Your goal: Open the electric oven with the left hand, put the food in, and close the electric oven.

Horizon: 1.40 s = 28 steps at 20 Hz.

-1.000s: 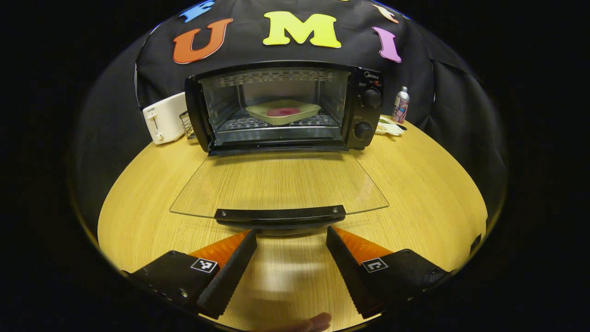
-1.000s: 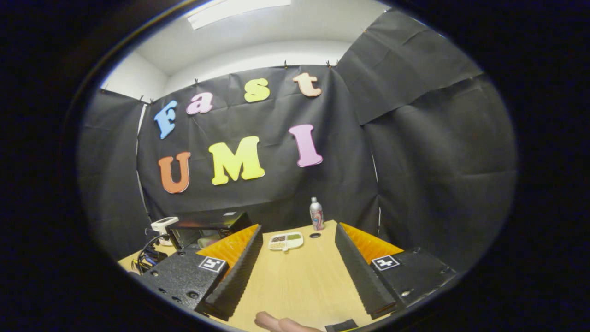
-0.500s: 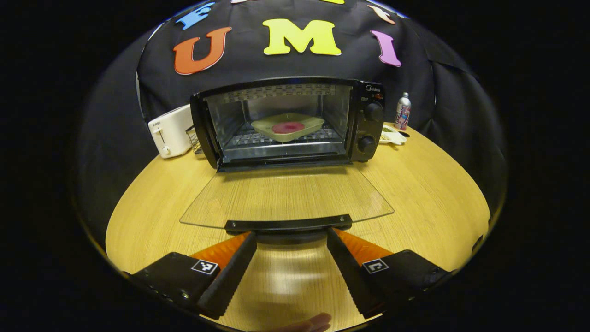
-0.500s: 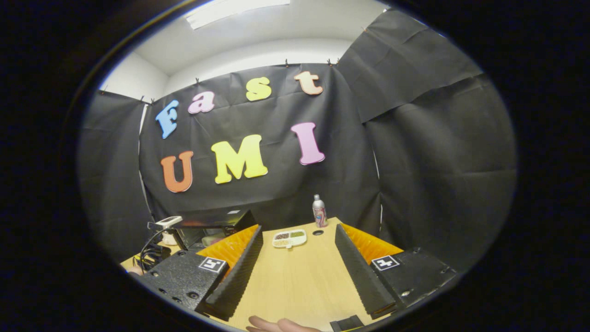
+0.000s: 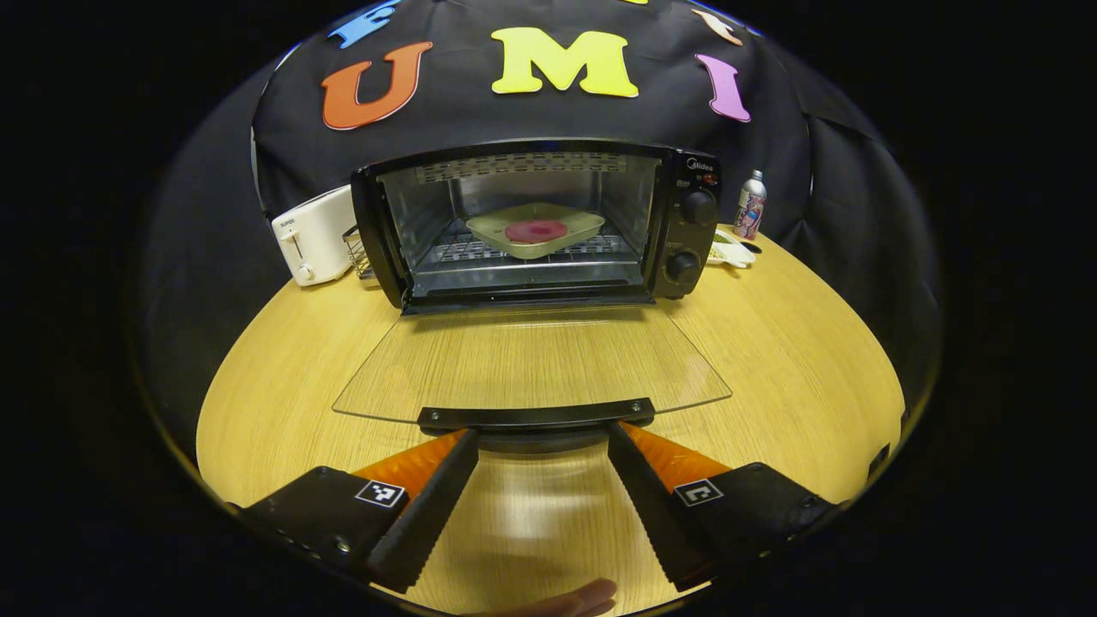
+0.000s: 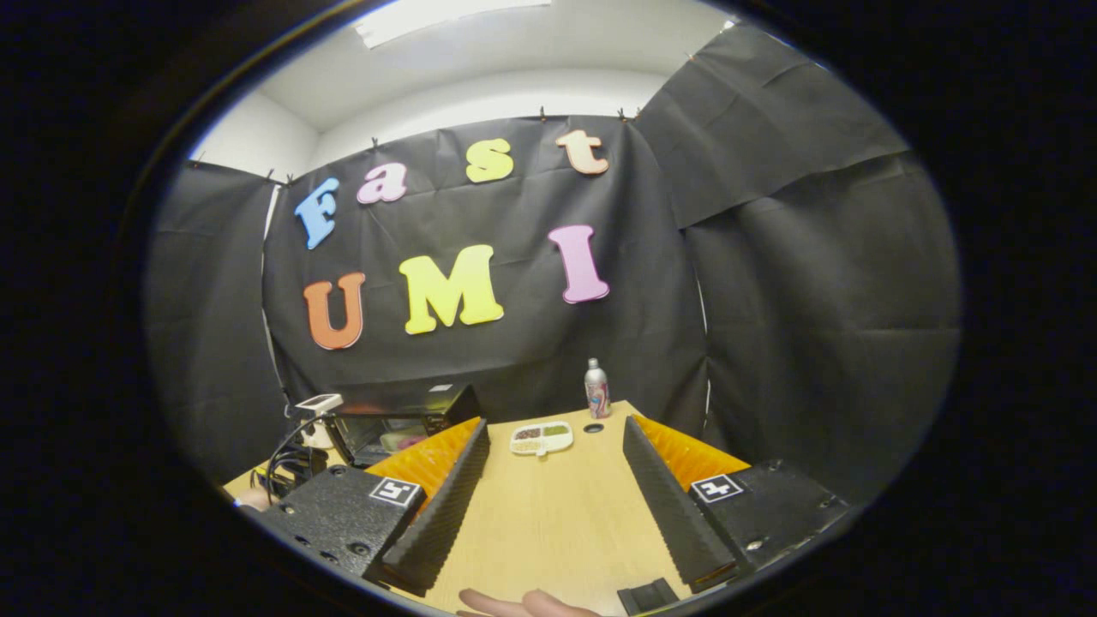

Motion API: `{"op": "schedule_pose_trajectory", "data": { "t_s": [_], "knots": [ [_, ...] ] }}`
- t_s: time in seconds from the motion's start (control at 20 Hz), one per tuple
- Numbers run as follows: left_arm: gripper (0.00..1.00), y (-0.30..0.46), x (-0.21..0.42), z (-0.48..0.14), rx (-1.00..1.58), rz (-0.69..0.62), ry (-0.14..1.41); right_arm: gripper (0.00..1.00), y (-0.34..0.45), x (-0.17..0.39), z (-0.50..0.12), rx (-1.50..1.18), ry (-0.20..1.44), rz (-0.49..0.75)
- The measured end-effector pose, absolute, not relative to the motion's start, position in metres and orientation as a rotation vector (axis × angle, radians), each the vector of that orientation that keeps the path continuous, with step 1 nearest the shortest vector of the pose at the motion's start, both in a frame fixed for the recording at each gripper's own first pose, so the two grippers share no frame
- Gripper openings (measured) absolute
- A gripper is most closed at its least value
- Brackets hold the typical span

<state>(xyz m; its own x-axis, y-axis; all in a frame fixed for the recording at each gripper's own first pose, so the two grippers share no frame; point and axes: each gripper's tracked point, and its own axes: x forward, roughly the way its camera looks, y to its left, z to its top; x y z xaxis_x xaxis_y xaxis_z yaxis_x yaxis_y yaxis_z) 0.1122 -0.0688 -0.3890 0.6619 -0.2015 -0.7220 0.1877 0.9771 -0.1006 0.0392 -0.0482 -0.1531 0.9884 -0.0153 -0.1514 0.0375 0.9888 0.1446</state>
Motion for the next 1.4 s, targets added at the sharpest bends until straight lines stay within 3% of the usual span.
{"op": "schedule_pose_trajectory", "data": {
  "t_s": [0.55, 0.85, 1.1, 1.4],
  "knots": [
    [0.96, -0.062, 0.136, -0.343, -0.045, -0.2, 0.705, 0.94, -0.04, 0.031, -0.14, 0.133, 0.136, -0.031],
    [0.97, -0.059, 0.187, -0.289, -0.059, -0.196, 0.519, 0.94, -0.036, 0.025, -0.133, 0.123, 0.124, -0.033],
    [0.98, -0.06, 0.226, -0.271, -0.052, -0.185, 0.475, 0.94, -0.044, 0.023, -0.119, 0.075, 0.068, -0.088],
    [0.98, -0.054, 0.207, -0.223, -0.102, -0.162, 0.337, 0.94, -0.059, 0.016, -0.111, 0.109, 0.016, -0.122]
  ]
}}
